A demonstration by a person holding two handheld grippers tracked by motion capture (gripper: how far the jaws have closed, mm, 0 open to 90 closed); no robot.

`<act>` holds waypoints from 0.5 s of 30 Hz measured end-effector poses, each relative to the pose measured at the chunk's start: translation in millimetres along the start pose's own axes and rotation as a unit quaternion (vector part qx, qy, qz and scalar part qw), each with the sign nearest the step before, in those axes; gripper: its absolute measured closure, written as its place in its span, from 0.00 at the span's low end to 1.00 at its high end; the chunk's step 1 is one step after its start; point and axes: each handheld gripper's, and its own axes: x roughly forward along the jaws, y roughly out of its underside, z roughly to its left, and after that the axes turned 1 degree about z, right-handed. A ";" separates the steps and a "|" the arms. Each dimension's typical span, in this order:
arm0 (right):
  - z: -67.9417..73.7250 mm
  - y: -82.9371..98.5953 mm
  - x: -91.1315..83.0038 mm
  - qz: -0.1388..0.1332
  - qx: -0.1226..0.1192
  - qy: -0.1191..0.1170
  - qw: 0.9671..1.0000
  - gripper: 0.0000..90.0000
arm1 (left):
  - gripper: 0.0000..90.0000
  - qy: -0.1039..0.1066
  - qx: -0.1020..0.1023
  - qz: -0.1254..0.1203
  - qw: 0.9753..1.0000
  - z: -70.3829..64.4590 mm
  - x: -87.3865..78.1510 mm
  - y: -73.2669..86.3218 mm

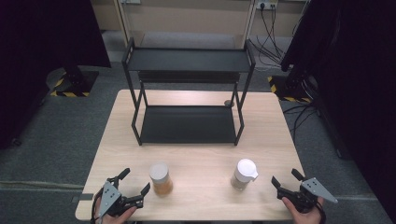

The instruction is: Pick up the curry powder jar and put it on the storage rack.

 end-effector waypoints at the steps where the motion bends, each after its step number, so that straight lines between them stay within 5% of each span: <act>1: -0.2 0.0 0.0 0.000 0.000 -0.001 1.000 0.09 | 0.07 0.002 -0.001 -0.001 1.000 0.4 -0.6 0.2; 15: -1.2 -0.2 0.4 0.000 -0.001 -0.004 1.000 0.09 | 0.07 0.050 0.010 -0.006 0.999 -4.6 3.5 -5.9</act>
